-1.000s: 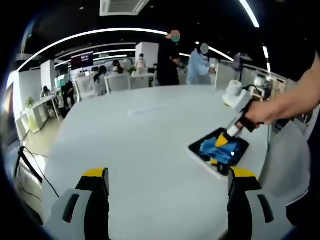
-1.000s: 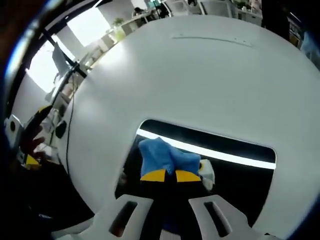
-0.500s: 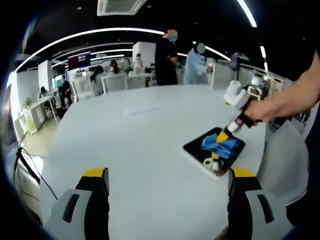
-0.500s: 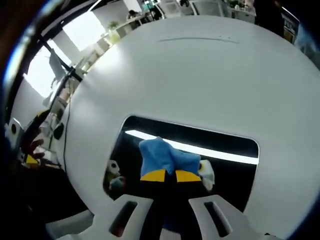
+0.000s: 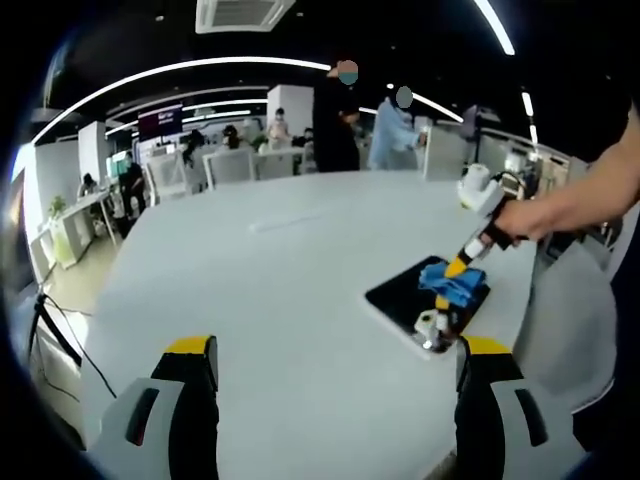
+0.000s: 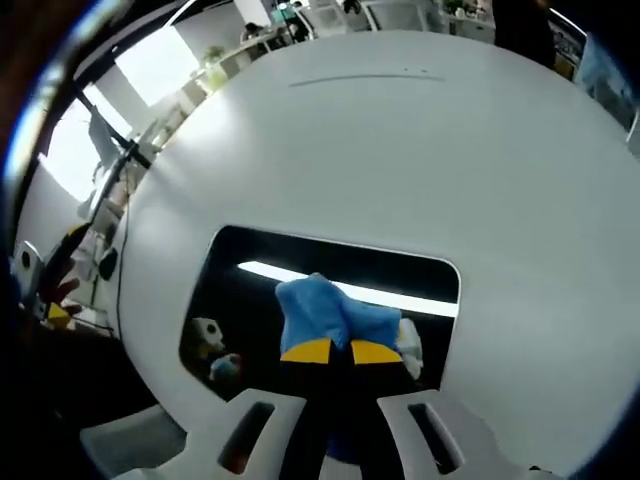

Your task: Wipe the mirror surface with the cleaning cloth until all visible marks leave the cleaned area.

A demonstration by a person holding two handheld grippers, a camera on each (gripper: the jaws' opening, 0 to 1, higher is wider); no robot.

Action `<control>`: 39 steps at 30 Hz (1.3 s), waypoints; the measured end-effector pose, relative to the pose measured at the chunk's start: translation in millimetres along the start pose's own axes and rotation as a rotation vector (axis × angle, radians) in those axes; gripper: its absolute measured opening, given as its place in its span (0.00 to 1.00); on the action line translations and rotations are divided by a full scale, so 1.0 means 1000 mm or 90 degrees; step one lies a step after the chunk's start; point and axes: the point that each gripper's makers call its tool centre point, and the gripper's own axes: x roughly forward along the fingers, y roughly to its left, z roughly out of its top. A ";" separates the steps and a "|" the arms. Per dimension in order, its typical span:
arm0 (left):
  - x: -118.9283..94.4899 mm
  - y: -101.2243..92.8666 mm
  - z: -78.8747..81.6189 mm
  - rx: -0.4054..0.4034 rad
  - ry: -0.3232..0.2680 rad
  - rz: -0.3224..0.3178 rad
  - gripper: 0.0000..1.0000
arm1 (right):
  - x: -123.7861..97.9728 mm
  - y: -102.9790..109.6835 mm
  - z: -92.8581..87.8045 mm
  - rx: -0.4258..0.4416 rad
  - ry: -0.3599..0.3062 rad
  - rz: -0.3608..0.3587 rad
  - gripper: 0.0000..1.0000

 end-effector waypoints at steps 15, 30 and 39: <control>-0.005 0.001 0.003 0.013 0.001 0.008 1.00 | -0.014 -0.040 -0.011 0.014 0.009 -0.032 0.00; -0.004 0.000 0.005 0.009 -0.004 0.011 1.00 | -0.016 -0.045 -0.013 0.018 0.017 -0.043 0.00; -0.003 -0.001 0.005 0.006 -0.005 0.012 1.00 | -0.017 -0.047 -0.013 0.023 0.009 -0.048 0.00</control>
